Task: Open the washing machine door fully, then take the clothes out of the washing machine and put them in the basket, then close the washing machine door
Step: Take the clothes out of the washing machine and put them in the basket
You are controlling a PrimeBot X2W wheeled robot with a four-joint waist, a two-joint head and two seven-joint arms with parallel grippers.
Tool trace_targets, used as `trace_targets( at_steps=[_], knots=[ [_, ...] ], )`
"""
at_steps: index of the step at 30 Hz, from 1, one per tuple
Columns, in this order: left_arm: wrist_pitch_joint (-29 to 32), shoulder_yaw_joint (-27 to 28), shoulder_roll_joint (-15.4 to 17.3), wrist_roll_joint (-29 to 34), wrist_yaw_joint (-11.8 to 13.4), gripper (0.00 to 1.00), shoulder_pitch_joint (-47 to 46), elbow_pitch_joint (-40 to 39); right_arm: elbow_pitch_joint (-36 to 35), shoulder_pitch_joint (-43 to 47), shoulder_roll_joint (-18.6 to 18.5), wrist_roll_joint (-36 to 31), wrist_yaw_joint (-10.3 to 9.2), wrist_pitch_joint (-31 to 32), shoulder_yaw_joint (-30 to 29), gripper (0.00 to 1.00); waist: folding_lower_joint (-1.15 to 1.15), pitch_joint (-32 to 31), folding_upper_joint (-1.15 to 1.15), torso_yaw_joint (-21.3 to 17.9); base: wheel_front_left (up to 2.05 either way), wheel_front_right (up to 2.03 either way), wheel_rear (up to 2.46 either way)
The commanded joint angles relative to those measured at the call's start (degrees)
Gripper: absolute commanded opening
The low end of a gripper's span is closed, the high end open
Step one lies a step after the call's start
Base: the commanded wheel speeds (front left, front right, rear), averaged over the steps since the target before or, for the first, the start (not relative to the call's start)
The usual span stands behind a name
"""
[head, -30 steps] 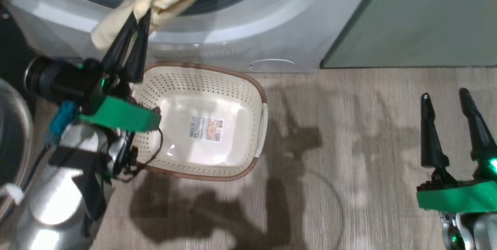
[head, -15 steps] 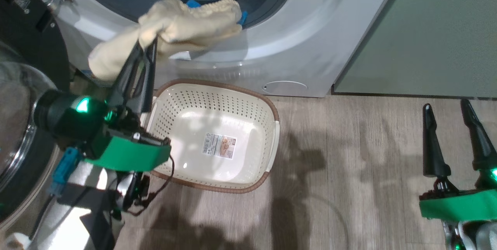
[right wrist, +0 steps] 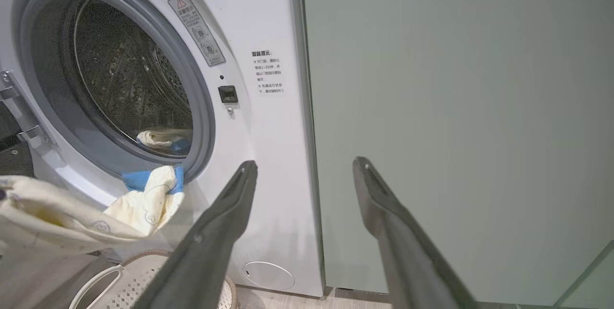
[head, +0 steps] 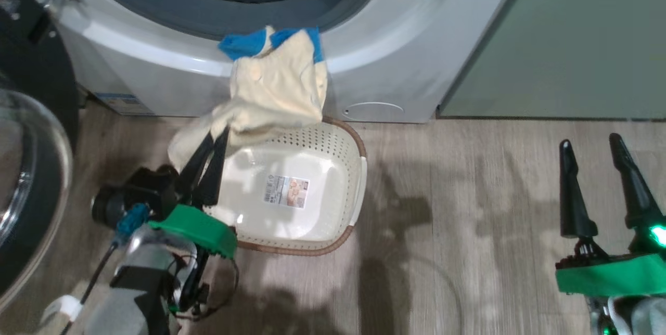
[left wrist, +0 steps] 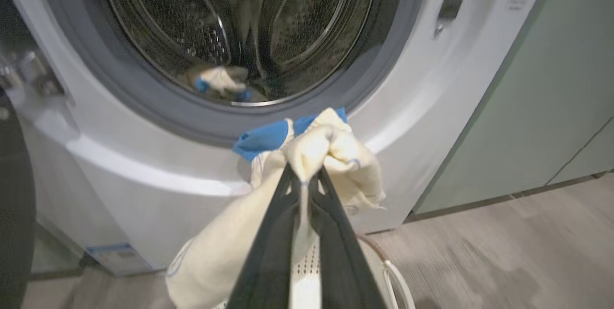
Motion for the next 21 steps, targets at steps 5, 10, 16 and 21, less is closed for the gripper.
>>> trace_targets(
  at_steps=[5,10,16,21],
  knots=[
    [-0.3,1.22,-0.32,-1.75,-2.75,0.0,-5.33,10.8,-1.5,-1.37,0.29,0.55,0.2,-0.54,1.83,1.0,0.0,2.3,0.0,-2.33,0.0,0.0,0.0],
    [-0.39,0.68,-1.13,-2.07,-4.4,0.0,-8.64,18.97,-1.49,-2.0,0.67,0.62,0.2,-0.54,2.37,1.0,0.0,3.75,0.0,-3.53,0.0,0.0,0.0],
    [-0.44,-0.19,-2.29,-1.67,-6.53,0.0,-14.63,31.52,-1.47,-2.95,1.07,0.84,0.2,-0.54,3.07,1.0,0.0,6.04,0.0,-4.84,0.0,0.0,0.0],
    [-0.45,-0.78,-3.27,-0.77,-7.22,0.0,-18.63,40.18,-1.49,-3.98,1.34,1.02,0.2,-0.54,3.54,1.0,0.0,7.79,0.0,-6.04,0.0,0.0,0.0]
  ],
)
